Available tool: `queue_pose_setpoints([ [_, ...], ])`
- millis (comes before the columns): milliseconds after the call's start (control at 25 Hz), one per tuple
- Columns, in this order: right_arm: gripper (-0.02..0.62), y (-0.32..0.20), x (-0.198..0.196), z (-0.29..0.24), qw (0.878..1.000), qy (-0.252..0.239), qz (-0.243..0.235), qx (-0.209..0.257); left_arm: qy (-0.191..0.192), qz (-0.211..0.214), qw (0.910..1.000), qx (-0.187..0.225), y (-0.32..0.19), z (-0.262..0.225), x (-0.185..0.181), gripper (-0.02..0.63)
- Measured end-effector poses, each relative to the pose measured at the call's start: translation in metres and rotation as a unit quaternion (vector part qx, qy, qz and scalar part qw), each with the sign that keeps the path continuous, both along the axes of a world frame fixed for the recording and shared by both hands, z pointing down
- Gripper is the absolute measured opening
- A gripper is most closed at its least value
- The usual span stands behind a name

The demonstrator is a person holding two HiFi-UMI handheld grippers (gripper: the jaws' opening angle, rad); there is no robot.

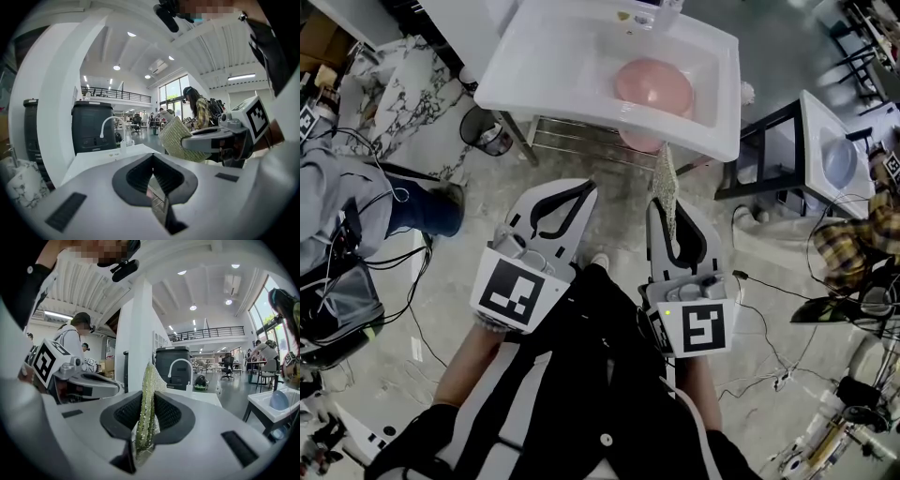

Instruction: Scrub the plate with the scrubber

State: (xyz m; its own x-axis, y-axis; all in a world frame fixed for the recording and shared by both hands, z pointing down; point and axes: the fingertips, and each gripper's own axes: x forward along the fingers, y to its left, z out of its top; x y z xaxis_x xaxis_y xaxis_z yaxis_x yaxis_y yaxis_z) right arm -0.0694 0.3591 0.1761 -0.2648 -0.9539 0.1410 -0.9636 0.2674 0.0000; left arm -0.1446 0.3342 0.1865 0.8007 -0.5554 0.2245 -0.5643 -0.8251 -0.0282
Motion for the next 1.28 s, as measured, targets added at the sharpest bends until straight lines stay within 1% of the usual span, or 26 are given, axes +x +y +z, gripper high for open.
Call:
queue_pose_setpoints([
  [400, 0.071, 0.002, 0.024, 0.005, 1.000, -0.003, 0.000, -0.010, -0.002, -0.008, 1.0000, 0.003, 0.002, 0.000, 0.018, -0.002],
  [920, 0.071, 0.006, 0.046, 0.007, 1.000, 0.002, -0.019, -0.002, 0.005, -0.038, 0.9992, 0.006, 0.007, -0.002, 0.037, -0.002],
  [1080, 0.071, 0.007, 0.052, 0.008, 1.000, 0.006, -0.026, 0.002, 0.007, -0.052, 0.9986, 0.010, 0.008, -0.002, 0.039, -0.002],
  [1280, 0.071, 0.007, 0.058, 0.010, 1.000, 0.009, -0.028, 0.003, 0.007, -0.058, 0.9982, 0.013, 0.010, 0.000, 0.042, -0.002],
])
